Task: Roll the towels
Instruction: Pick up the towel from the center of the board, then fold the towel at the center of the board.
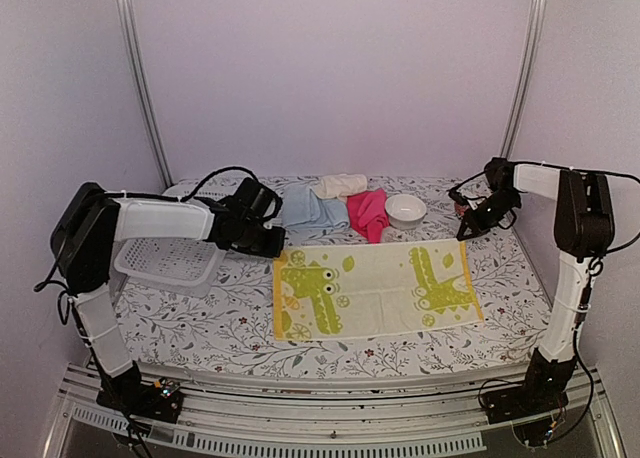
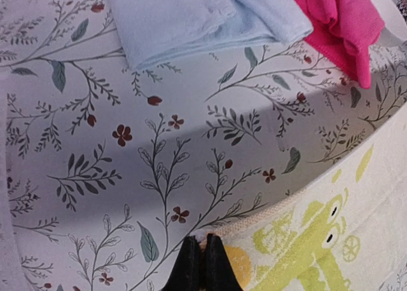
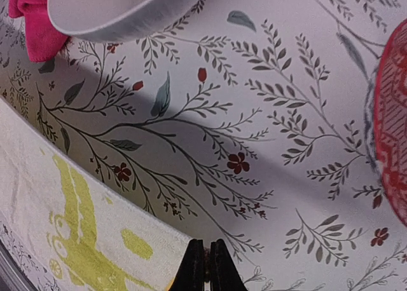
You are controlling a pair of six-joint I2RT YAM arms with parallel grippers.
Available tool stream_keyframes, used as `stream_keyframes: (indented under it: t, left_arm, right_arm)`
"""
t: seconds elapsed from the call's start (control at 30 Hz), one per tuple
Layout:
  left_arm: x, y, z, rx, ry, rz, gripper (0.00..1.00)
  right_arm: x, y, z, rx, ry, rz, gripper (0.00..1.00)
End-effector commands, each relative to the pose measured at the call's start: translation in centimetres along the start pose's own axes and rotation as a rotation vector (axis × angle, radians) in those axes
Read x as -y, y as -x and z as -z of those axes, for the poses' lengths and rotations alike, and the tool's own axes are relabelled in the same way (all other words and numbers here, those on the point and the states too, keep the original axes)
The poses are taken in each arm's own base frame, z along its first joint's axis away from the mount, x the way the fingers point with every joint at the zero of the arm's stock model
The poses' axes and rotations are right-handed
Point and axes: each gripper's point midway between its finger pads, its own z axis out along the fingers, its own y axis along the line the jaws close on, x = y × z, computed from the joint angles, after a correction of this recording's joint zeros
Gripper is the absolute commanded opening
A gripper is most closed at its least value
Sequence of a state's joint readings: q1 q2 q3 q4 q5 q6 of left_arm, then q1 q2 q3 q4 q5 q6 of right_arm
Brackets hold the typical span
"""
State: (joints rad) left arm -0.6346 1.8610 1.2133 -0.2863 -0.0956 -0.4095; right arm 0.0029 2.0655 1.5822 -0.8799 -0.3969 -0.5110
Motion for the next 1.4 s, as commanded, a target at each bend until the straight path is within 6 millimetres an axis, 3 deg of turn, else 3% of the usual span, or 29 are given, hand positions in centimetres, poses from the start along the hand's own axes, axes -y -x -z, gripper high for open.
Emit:
stream_keyframes:
  t: [0.0, 0.2, 0.7, 1.03, 1.23, 1.37]
  left_arm:
    - [0.4, 3.7, 2.3, 0.137, -0.022, -0.027, 0.00]
    - [1.4, 3.0, 1.6, 0.115, -0.077, -0.039, 0.00]
    - [3.3, 1.6, 5.5, 0.117, -0.225, -0.122, 0.00]
    - [4.4, -0.8, 6.7, 0.046, -0.305, -0.181, 0.00]
    - [4.3, -1.7, 6.9, 0.018, -0.308, -0.186, 0.00]
    - [4.8, -2.2, 7.1, 0.005, -0.330, -0.195, 0.00]
  right_arm:
    - [0.6, 3.4, 5.4, 0.115, -0.084, 0.077, 0.03]
    - [0.4, 2.6, 4.8, 0.114, -0.080, 0.101, 0.03]
    - [-3.4, -0.8, 8.0, 0.174, -0.095, 0.172, 0.03]
    - [-3.7, -4.4, 8.5, 0.112, -0.147, 0.228, 0.03]
    - [-3.4, -5.0, 9.4, 0.113, -0.169, 0.244, 0.03]
    - [-3.9, -6.2, 8.7, 0.094, -0.145, 0.252, 0.03]
